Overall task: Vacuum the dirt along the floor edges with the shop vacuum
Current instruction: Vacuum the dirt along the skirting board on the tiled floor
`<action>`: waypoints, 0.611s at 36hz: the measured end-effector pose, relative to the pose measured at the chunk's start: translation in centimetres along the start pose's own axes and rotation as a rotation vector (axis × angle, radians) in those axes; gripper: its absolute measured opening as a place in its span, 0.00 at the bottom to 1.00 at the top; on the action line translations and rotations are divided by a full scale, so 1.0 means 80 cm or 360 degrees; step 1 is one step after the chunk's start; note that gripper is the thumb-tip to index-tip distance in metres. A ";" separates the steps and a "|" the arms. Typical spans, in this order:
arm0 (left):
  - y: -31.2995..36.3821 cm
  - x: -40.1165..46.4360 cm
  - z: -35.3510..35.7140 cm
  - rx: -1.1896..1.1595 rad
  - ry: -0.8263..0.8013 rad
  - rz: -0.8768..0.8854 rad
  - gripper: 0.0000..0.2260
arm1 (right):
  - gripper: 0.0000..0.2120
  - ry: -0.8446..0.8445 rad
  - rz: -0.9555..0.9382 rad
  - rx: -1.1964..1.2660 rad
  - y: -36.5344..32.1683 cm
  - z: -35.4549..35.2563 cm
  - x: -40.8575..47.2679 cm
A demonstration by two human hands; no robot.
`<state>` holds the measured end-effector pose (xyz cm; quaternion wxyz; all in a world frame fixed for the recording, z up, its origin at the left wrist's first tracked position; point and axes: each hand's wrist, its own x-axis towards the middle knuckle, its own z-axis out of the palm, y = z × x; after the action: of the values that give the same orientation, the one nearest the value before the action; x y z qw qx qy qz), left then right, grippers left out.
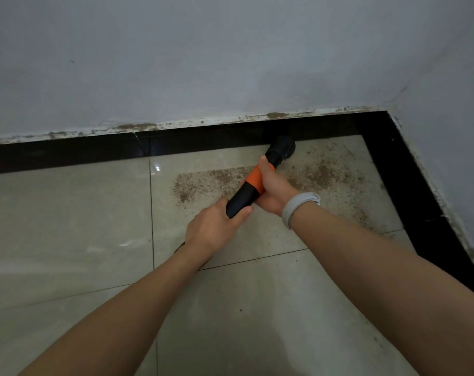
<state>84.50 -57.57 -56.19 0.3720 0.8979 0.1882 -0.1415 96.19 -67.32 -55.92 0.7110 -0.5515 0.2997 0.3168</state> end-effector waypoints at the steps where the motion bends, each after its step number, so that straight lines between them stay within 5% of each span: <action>1: -0.008 -0.007 -0.005 0.0001 0.0023 -0.0022 0.21 | 0.16 -0.0034 0.0013 -0.0006 0.006 0.008 -0.005; 22: -0.178 -0.152 -0.095 -0.0370 0.0477 -0.0493 0.17 | 0.24 -0.0454 0.0271 -0.0557 0.162 0.204 -0.094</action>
<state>68.27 -45.63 -54.94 0.4147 0.8204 0.3917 -0.0393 82.66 -49.86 -54.29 0.6104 -0.5888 0.1822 0.4975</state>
